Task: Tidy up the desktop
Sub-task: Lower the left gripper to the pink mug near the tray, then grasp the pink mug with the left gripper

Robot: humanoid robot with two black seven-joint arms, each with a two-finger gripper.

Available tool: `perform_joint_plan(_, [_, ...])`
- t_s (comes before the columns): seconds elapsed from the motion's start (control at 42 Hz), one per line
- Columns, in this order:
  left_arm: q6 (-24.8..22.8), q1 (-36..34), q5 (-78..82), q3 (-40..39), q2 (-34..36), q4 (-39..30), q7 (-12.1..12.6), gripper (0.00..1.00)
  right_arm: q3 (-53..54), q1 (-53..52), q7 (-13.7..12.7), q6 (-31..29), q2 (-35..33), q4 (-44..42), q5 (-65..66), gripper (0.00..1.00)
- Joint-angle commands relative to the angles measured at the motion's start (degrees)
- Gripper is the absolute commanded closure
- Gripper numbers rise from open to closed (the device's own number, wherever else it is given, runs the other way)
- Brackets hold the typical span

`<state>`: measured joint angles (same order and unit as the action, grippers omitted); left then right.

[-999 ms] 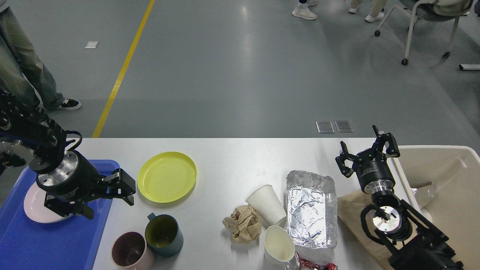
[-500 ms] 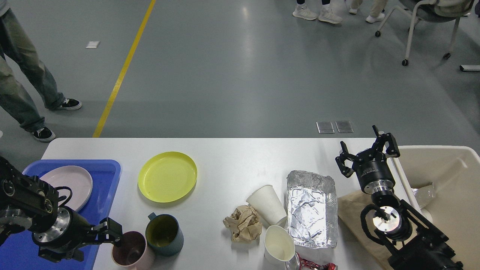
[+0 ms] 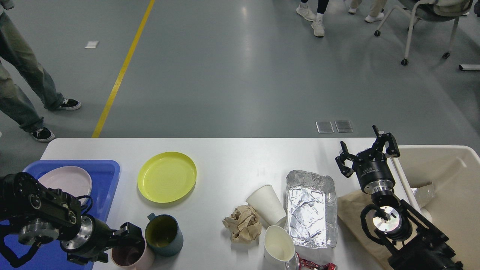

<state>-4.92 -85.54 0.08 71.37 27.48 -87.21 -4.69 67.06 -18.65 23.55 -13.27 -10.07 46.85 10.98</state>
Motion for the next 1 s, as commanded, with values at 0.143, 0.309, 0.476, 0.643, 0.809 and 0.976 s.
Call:
perform_joint_plan(0.143, [5.2,1.0,0.1,0.3,-0.4,0.0,0.0,0.18,0.0,0.0,0.0,0.0,0.0,0.0,0.0,0.00])
perform_joint_plan(0.309, [3.9,1.3,0.2,0.3,-0.4,-0.2,0.1,0.40,0.0,-0.1,0.0,0.0,0.0,0.0,0.0,0.00])
perform_joint_plan(0.476, [1.5,1.5,0.2,0.3,-0.4,-0.2,0.1,0.49,0.0,-0.1,0.0,0.0,0.0,0.0,-0.1,0.00])
perform_joint_plan(0.643, [0.8,1.6,0.2,0.3,-0.4,-0.2,0.2,0.71,0.0,0.0,0.0,0.0,0.0,0.0,0.0,0.00])
perform_joint_plan(0.809, [1.1,1.7,0.0,0.2,-0.4,0.1,1.4,0.89,0.0,0.0,0.0,0.0,0.0,0.0,0.0,0.00])
perform_joint_plan(0.976, [0.7,1.7,0.2,0.1,-0.4,0.1,2.8,1.00,0.0,-0.1,0.0,0.0,0.1,0.0,0.0,0.00])
